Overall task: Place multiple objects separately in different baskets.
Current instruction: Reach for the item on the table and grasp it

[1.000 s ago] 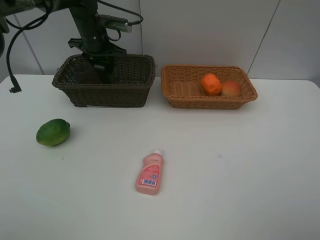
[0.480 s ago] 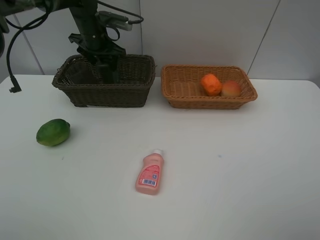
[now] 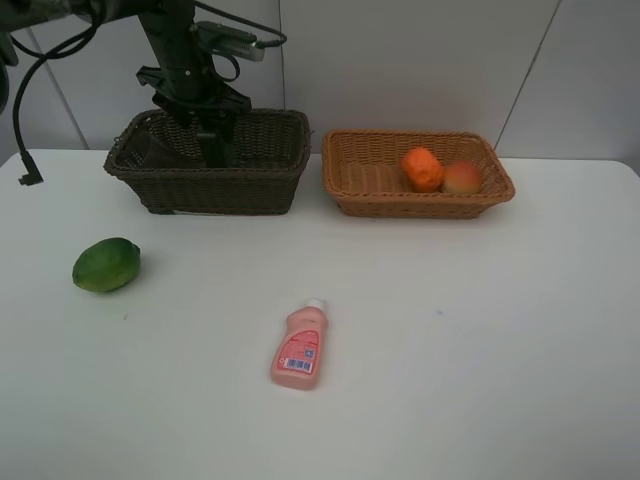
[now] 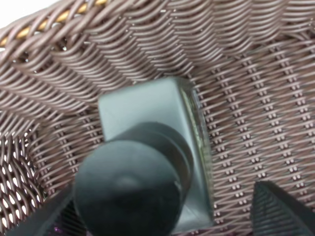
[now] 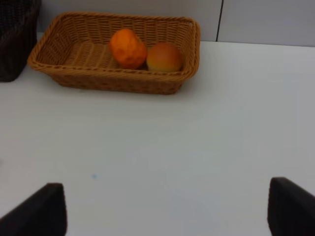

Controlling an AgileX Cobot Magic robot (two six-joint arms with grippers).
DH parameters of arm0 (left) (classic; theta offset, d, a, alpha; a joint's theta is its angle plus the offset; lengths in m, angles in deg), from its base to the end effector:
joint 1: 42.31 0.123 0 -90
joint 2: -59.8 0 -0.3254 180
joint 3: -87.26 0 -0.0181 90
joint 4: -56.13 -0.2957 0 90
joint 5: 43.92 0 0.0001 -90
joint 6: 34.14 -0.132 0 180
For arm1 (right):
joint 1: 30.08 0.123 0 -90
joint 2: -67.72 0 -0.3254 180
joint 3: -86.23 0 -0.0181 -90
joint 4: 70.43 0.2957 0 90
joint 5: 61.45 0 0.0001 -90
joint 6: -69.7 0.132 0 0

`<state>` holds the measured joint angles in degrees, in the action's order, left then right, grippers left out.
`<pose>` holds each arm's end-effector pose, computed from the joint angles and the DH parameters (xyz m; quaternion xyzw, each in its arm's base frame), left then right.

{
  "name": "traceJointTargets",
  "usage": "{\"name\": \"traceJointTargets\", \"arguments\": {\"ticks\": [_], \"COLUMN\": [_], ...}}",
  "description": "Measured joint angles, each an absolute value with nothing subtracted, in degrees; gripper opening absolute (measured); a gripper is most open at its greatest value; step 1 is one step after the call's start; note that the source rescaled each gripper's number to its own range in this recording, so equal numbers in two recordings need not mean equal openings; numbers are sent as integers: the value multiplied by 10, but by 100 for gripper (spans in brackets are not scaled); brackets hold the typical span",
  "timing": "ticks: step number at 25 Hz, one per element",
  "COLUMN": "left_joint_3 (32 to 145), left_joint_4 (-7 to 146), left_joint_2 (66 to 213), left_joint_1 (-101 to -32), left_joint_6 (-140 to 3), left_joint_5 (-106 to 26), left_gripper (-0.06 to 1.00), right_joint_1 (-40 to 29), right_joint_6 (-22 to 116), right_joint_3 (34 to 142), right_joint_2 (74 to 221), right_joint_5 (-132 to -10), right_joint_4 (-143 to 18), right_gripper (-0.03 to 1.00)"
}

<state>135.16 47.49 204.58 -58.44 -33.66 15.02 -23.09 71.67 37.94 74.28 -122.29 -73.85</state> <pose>0.5962 -0.1547 0.1740 0.1570 0.9626 0.0403 0.2170 0.0275 -0.0036 0.2881 -0.0355 0.8455 0.0118 0.5327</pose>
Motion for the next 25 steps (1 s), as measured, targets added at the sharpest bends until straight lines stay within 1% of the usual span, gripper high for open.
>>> {"name": "traceJointTargets", "arguments": {"ticks": [10,25], "left_joint_3": [1352,1352], "left_joint_4": [474,470], "left_joint_2": [2009,1990], "left_joint_1": [-600,-619], "left_joint_6": [-341,-350], "left_joint_5": [226,241], "left_gripper": [88,88], "right_joint_1": [-231,-231], "right_joint_6": [717,717], "right_joint_3": [379,379], "right_joint_2": [743,743], "right_joint_5": [-1223,-1223], "right_joint_4": [-738,-738], "right_gripper": [66,66]}}
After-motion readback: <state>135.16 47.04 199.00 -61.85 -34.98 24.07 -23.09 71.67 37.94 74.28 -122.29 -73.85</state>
